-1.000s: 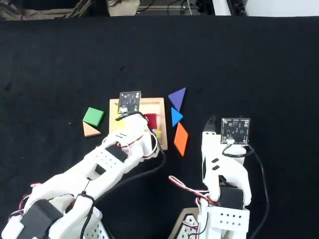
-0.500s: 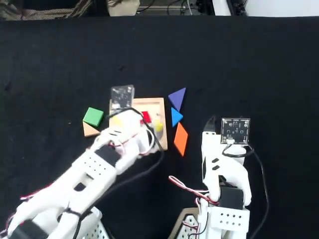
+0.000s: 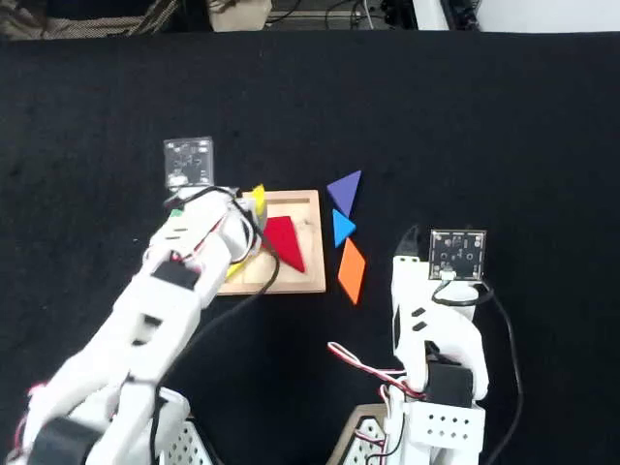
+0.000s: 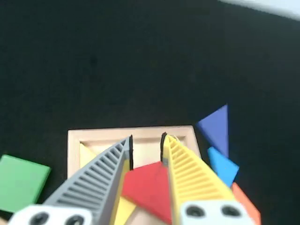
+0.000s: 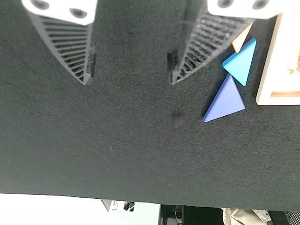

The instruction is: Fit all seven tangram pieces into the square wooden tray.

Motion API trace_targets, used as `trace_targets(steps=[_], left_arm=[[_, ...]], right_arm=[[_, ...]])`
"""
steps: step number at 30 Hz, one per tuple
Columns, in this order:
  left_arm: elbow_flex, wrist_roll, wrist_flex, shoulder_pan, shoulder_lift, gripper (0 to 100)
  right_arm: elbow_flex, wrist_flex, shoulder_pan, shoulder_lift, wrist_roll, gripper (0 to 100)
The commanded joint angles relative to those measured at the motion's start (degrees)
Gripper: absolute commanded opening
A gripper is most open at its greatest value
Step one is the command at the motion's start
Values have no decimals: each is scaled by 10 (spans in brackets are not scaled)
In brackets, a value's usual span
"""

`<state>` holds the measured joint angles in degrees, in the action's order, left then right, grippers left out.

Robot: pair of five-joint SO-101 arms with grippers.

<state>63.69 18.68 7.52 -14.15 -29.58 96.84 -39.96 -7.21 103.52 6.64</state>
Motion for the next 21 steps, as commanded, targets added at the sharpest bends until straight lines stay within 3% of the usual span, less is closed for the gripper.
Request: trace_targets(steps=[1,6,16,21], left_arm=[[-100,-8,-17,-11,138,124],[-152,-8,-17,-8,223,123],[-141,-8,-12,-7,230,123],[-158,-6,77,-13,225,123]], right_arm=[[-3,8,8,33,-3,261],[-3,8,8,33,-3,261],[-3,8,8,33,-3,261],[-3,8,8,33,-3,261]])
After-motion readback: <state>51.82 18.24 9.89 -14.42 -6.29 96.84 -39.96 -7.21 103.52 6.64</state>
